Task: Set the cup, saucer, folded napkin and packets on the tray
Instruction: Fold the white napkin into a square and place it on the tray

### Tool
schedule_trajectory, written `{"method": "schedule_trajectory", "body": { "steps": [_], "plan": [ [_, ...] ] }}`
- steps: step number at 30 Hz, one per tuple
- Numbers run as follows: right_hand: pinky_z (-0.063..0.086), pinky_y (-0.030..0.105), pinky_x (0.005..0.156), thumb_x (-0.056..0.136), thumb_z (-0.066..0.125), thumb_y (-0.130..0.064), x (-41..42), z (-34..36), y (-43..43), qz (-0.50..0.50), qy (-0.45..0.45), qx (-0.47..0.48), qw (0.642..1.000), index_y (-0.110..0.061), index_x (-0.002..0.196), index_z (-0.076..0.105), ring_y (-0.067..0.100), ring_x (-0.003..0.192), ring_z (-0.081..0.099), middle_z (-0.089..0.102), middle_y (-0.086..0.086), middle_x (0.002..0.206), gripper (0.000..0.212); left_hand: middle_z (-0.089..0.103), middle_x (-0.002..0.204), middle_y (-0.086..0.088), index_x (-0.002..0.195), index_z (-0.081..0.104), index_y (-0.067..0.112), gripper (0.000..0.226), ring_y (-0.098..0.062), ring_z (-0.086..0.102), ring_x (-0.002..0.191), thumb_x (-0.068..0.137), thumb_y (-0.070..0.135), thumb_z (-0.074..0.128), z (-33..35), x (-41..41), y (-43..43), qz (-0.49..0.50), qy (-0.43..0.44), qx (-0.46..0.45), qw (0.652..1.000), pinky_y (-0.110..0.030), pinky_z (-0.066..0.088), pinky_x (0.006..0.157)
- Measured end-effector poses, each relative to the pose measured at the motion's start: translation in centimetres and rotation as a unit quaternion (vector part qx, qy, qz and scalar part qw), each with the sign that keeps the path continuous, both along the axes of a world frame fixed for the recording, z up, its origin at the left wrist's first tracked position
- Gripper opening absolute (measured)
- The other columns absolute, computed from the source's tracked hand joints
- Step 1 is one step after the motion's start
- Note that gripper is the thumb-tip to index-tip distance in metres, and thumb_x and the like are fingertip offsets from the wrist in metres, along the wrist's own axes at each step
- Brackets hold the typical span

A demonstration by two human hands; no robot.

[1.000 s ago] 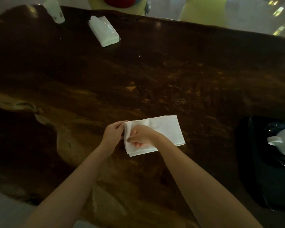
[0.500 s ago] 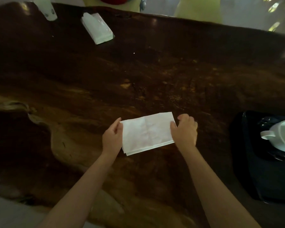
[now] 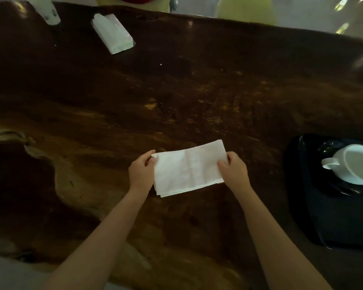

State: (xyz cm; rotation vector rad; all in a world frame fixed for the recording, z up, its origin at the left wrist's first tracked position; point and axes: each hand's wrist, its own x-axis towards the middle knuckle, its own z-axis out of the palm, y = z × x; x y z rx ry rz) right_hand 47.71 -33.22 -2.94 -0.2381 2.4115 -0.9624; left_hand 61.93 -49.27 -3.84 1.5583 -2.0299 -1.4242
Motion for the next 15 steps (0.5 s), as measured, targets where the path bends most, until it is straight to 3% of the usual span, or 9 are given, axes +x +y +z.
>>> {"method": "schedule_trajectory", "body": {
  "steps": [3, 8, 12, 15],
  "plan": [
    [0.046, 0.018, 0.061, 0.091, 0.050, -0.016, 0.1, 0.6, -0.2, -0.003, 0.074, -0.014, 0.997, -0.008, 0.116, 0.052, 0.007, 0.074, 0.055, 0.058, -0.001, 0.094, 0.026, 0.062, 0.125, -0.005, 0.122, 0.060, 0.011, 0.031, -0.019, 0.055, 0.116, 0.094, 0.016, 0.049, 0.0, -0.2, 0.6, -0.004, 0.011, 0.011, 1.000, -0.031, 0.044, 0.097],
    [0.048, 0.019, 0.073, 0.089, 0.056, -0.014, 2.0, 2.3, -1.1, 0.055, 0.137, -0.055, 0.988, -0.011, 0.121, 0.054, 0.006, 0.083, 0.056, 0.057, -0.007, 0.097, 0.033, 0.066, 0.119, -0.006, 0.117, 0.064, 0.012, 0.028, -0.020, 0.060, 0.110, 0.091, 0.013, 0.054, -0.2, -0.6, 0.9, 0.036, 0.043, 0.073, 0.996, -0.044, 0.049, 0.098],
    [0.043, 0.016, 0.083, 0.089, 0.056, -0.015, 4.5, 2.4, -2.0, 0.089, 0.168, -0.071, 0.979, -0.011, 0.125, 0.055, 0.009, 0.097, 0.058, 0.064, 0.000, 0.111, 0.037, 0.066, 0.118, -0.005, 0.116, 0.064, 0.011, 0.027, -0.019, 0.060, 0.108, 0.090, 0.014, 0.056, -0.2, -0.6, 1.0, 0.063, 0.057, 0.105, 0.991, -0.043, 0.050, 0.097],
    [0.044, 0.026, 0.095, 0.089, 0.055, -0.018, 6.9, 1.5, -2.6, 0.143, 0.200, -0.076, 0.966, -0.012, 0.127, 0.055, 0.018, 0.114, 0.056, 0.064, 0.004, 0.121, 0.039, 0.066, 0.117, -0.004, 0.116, 0.065, 0.012, 0.027, -0.018, 0.060, 0.106, 0.090, 0.014, 0.057, -0.2, -0.8, 0.9, 0.082, 0.065, 0.126, 0.987, -0.042, 0.051, 0.095]
  ]
}}
